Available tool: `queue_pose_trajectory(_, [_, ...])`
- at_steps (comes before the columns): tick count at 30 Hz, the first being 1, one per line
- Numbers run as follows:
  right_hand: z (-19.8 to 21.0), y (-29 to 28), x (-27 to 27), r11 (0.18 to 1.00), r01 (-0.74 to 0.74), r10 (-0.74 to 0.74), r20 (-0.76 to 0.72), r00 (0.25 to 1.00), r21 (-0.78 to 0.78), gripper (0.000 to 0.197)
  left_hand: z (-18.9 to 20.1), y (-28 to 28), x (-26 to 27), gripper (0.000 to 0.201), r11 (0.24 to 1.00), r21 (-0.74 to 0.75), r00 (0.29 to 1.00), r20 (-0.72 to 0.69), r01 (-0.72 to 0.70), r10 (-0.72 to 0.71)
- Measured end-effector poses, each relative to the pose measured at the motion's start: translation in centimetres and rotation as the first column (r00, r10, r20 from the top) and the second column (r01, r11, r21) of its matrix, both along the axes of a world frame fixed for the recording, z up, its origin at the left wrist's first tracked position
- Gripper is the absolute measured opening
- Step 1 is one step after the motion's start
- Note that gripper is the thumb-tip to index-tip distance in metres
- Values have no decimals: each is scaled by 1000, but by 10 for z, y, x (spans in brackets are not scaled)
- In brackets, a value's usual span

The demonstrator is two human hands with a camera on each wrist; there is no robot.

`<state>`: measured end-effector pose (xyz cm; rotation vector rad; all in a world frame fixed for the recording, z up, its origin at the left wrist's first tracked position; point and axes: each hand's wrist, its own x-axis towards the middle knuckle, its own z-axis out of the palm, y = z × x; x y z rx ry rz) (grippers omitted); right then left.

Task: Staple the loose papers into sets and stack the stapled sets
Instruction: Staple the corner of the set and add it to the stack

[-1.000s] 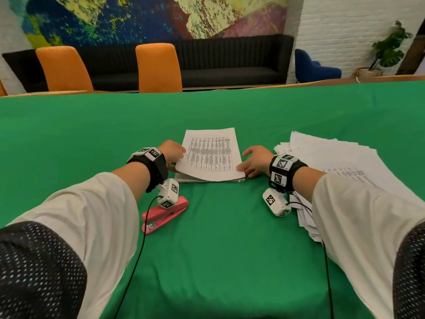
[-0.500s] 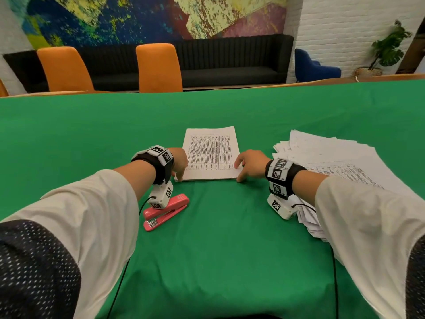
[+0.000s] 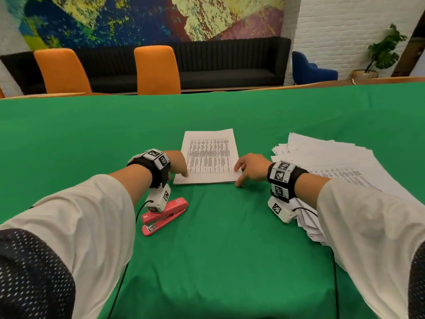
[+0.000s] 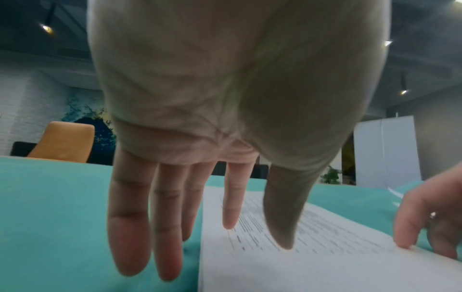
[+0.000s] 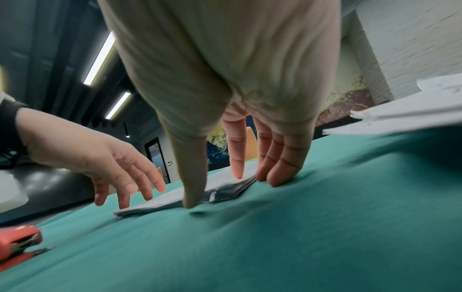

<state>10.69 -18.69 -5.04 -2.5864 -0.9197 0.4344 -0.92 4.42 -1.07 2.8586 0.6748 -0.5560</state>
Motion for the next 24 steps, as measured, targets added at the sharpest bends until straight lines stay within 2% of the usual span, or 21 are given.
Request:
queue_pose_trajectory(3, [4,-12,-5,998,-41,40,20,999,48,62,8,4,-13,49,994,-93,996,58,-66,72])
queue_pose_trajectory(5, [9,-25,-7,995,-45,43,25,999,92,58,11,5,-26,51,986,-156,997,43,-60,67])
queue_pose_trajectory(8, [17,-50,-4,992,32,-37,37,999,120,52,11,4,-44,52,989,-148,999,-31,29,-34])
queue_pose_trajectory(11, [25,-76,9,975,187,-192,39,981,118,54,7,-4,-57,49,987,-83,974,-165,140,-153])
queue_pose_trajectory(14, [26,-102,24,939,335,-331,58,942,-76,72,0,-15,-59,39,964,-7,941,-217,265,-261])
queue_pose_trajectory(17, [20,-117,25,879,388,-390,50,920,-279,86,4,-25,-55,36,920,55,909,-185,388,-373])
queue_pose_trajectory(20, [16,-121,9,879,332,-317,100,943,-342,89,11,-42,-45,35,859,48,860,-79,509,-505])
queue_pose_trajectory(24, [19,-120,-36,915,153,-112,130,985,-373,82,7,-74,-35,32,754,76,755,6,653,-655])
